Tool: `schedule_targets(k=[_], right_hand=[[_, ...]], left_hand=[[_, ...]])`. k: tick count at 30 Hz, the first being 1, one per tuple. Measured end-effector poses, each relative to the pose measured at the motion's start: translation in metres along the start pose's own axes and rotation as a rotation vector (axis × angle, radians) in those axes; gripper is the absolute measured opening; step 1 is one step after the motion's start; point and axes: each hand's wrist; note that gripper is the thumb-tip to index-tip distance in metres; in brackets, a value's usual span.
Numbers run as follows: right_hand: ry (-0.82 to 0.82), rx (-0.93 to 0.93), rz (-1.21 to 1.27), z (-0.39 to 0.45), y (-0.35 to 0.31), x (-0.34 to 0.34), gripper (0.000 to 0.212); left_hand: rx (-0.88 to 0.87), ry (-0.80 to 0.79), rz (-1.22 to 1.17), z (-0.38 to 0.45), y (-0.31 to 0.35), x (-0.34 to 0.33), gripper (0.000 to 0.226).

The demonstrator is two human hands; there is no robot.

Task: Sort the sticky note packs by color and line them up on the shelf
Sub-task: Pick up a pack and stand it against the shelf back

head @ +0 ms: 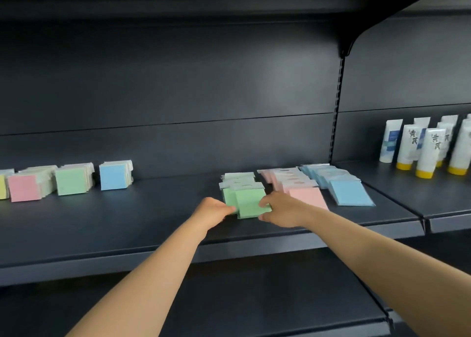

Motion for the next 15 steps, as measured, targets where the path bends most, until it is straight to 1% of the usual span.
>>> schedule_targets(k=[3, 4, 7, 10, 12, 15], right_hand=[[0.044, 0.083, 0.108, 0.007, 0.006, -0.011, 0.041], [0.036, 0.108, 0.13, 0.011, 0.007, -0.015, 0.04], [0.043, 0.169, 0.19, 0.022, 0.01, -0.02, 0.037], [0.199, 0.145, 0.374, 0.036, 0.017, -0.021, 0.033], [0.32, 0.082, 0.466, 0.047, 0.022, -0.023, 0.04], [0.363, -0.002, 0.525, 0.065, 0.027, -0.031, 0.054]], left_hand=[[0.058, 0.006, -0.046, 0.008, -0.002, -0.006, 0.028], [0.066, 0.016, -0.078, 0.01, -0.001, -0.006, 0.027], [0.066, 0.047, -0.153, 0.012, 0.0, -0.005, 0.013], [0.107, 0.17, -0.302, 0.016, -0.011, -0.002, 0.008], [0.107, 0.238, -0.453, 0.02, -0.023, 0.004, 0.01], [0.055, 0.225, -0.54, 0.022, -0.03, 0.011, 0.014]])
Point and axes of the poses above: each hand's wrist, its own z-axis towards the middle knuckle, its own x-axis out of the back of the hand, y = z × x, and after that the axes turned 13 degrees about z, right-handed
